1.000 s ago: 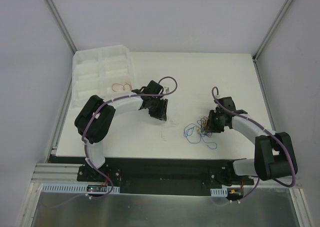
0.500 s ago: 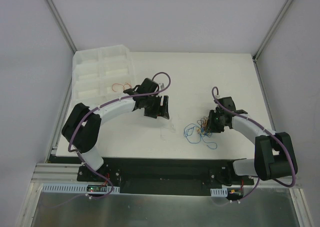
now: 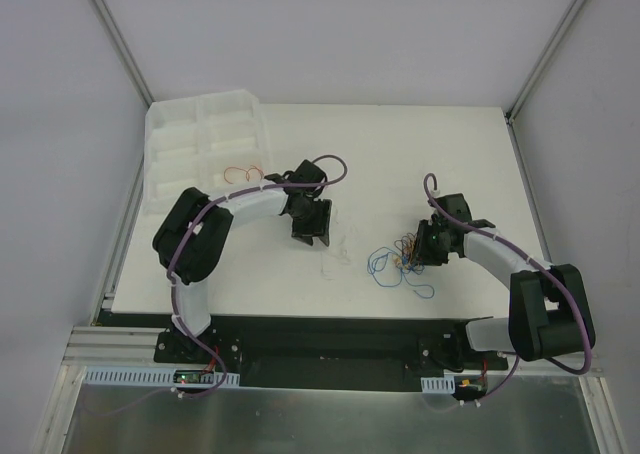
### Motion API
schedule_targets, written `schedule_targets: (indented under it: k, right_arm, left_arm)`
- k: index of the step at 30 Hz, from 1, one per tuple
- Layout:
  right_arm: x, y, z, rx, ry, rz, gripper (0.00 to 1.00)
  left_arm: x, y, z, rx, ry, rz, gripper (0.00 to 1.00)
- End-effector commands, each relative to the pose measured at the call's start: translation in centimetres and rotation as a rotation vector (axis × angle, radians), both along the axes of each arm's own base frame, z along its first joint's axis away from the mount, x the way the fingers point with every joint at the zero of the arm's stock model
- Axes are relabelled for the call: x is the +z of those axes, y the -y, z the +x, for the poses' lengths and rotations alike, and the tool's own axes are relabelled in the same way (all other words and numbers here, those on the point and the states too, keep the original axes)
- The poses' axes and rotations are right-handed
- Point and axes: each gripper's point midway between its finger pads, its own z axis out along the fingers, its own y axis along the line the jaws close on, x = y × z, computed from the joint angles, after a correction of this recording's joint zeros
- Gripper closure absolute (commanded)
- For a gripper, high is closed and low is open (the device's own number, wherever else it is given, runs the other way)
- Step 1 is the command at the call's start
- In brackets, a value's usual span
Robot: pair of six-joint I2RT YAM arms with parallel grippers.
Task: Untangle the cables
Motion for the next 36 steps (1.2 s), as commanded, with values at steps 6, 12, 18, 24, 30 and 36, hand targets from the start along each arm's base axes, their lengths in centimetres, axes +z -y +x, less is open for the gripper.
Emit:
schedule_targets:
  k: [6,12,18,24,30,36]
  right_arm:
    - [-0.7,0.4,-0.9,0.011,-0.034,-0.012,0.73]
    - [-0.6,0.3,-0.9,0.013,-0.035,-0.011,0.73]
    - [-0.6,0.3,-0.8,0.012,-0.035,-0.011,0.73]
    - [-0.7,0.3,-1.0,0.013,-0.040,-0.009,0.73]
    - [-0.6,0.3,-0.8,0.013,-0.034,-0.008,0.73]
    - [-0.7,0.2,-0.9,0.016,-0.043,-0.002,0.73]
  left_arm:
    - [-0.6,-0.7,2.9,0.051,0.043,0.119,0.55]
    - [-2.0,-1.9,2.8,0.071,0.036,0.226,0.74]
    - [-2.5,-3.8,2.7,0.072,0.072,0.371,0.98]
    - [0.1,-5.5,3.0,0.084,0.165,0.412,1.00]
    - [6.3,-6.9,3.2,0.123,0.324,0.354,1.00]
    - [12.6,-9.7,4.3,0.208,0.499,0.339,1.00]
